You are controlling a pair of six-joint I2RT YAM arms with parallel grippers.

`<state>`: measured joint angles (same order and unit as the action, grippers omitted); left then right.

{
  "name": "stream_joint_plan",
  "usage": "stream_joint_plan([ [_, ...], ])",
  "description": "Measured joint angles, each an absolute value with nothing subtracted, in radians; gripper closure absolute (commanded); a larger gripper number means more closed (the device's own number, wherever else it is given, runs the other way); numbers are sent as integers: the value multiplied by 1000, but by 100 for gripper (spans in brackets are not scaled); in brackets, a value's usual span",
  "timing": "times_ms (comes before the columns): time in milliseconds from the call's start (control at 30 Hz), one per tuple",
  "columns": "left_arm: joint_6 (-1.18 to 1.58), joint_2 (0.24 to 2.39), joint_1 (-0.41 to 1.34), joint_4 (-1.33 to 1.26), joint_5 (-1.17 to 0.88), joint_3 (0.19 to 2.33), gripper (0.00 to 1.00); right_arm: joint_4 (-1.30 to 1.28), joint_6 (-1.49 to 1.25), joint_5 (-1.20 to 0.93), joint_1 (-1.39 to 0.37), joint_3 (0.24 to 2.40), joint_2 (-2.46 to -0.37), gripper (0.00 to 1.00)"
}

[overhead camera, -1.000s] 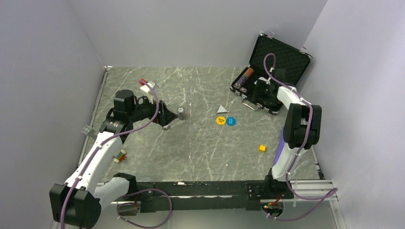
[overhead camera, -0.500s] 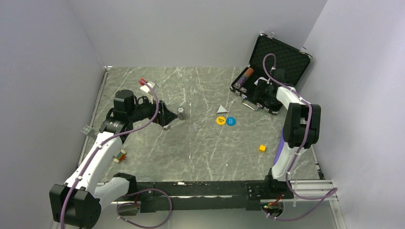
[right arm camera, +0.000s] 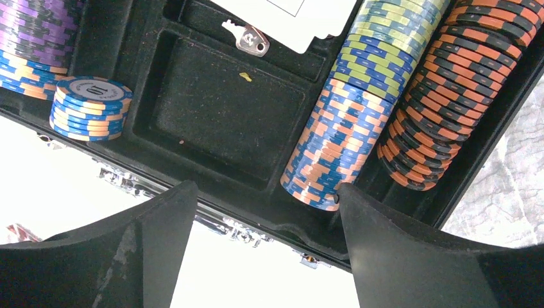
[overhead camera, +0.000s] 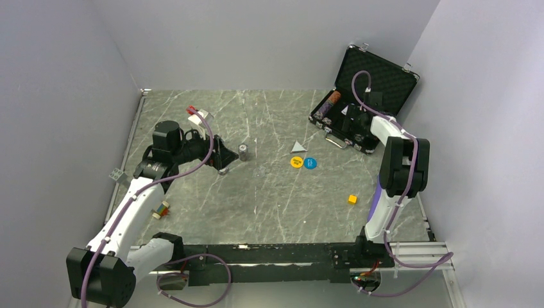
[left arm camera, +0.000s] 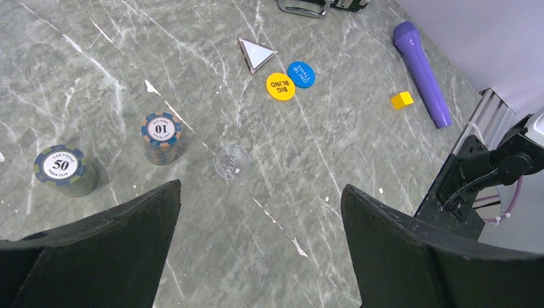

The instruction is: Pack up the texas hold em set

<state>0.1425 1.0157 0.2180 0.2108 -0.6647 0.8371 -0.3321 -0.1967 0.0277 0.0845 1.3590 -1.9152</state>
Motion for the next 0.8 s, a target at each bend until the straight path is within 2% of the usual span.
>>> stream_joint_plan([
  [300,142,998,218,211,-635,837,2,-334,-179,22,84,1336,-1873,9],
  [633,143,946,218,216,-489,833,1,-340,-198,-19,72,1261,-1638,10],
  [800,143,978,218,255,-398,833,1,-348,-210,-28,-23,1184,-1525,10],
])
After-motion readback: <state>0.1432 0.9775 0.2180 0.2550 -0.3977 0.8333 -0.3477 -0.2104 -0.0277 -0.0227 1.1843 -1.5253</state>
